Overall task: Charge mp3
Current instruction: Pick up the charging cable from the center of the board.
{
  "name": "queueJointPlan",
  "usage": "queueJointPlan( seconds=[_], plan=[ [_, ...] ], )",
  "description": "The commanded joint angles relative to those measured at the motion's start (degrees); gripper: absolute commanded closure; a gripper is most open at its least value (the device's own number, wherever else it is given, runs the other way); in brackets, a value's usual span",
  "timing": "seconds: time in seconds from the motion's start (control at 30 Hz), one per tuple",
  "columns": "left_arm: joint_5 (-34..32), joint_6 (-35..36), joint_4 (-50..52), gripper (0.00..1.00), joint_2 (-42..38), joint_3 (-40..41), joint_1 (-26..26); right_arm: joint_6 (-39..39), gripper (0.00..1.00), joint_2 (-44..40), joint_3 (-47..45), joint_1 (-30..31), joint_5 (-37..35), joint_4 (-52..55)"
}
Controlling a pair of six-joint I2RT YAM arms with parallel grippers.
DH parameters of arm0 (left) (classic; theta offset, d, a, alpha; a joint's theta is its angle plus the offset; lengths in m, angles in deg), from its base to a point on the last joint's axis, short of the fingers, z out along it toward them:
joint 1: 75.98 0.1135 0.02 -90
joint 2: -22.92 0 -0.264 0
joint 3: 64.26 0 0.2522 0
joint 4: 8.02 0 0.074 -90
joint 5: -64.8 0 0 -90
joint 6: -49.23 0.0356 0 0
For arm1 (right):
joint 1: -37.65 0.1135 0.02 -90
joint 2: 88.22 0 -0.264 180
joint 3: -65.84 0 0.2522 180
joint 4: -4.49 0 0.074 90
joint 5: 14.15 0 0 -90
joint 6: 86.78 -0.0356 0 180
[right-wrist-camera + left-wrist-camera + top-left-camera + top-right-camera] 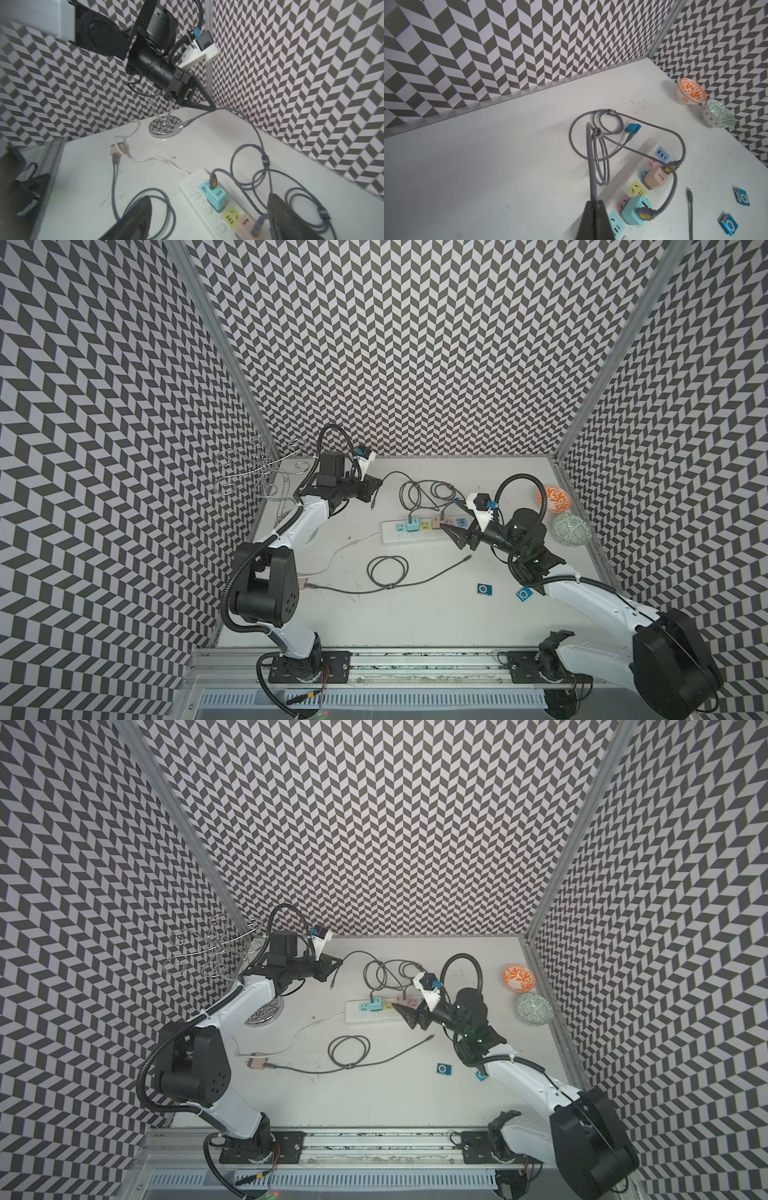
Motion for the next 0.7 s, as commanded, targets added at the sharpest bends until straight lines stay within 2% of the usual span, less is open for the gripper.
queueJointPlan(
  seconds=[0.0,0.23,0.47,0.67],
  plan=[
    [6.1,-4.2,-6.4,1.0,-4.4,1.8,-0.2,-5.6,0.15,3.1,2.4,3.3,2.8,-7.9],
    [12.6,-10.7,-15.0,1.0,-8.3,5.1,-0.7,-10.4,0.15,9.7,8.2,5.9,6.1,-9.4],
    [14.4,-12.2,-18.6,1.0,-8.8,5.2,-4.2,-14.8,0.14,15.3,12.9,6.0,8.4,-12.1],
    [16.9,-17.1,-27.6,1.0,-9.9,6.4,-6.3,-17.9,0.14,19.0,15.3,5.9,8.8,-14.4]
  ],
)
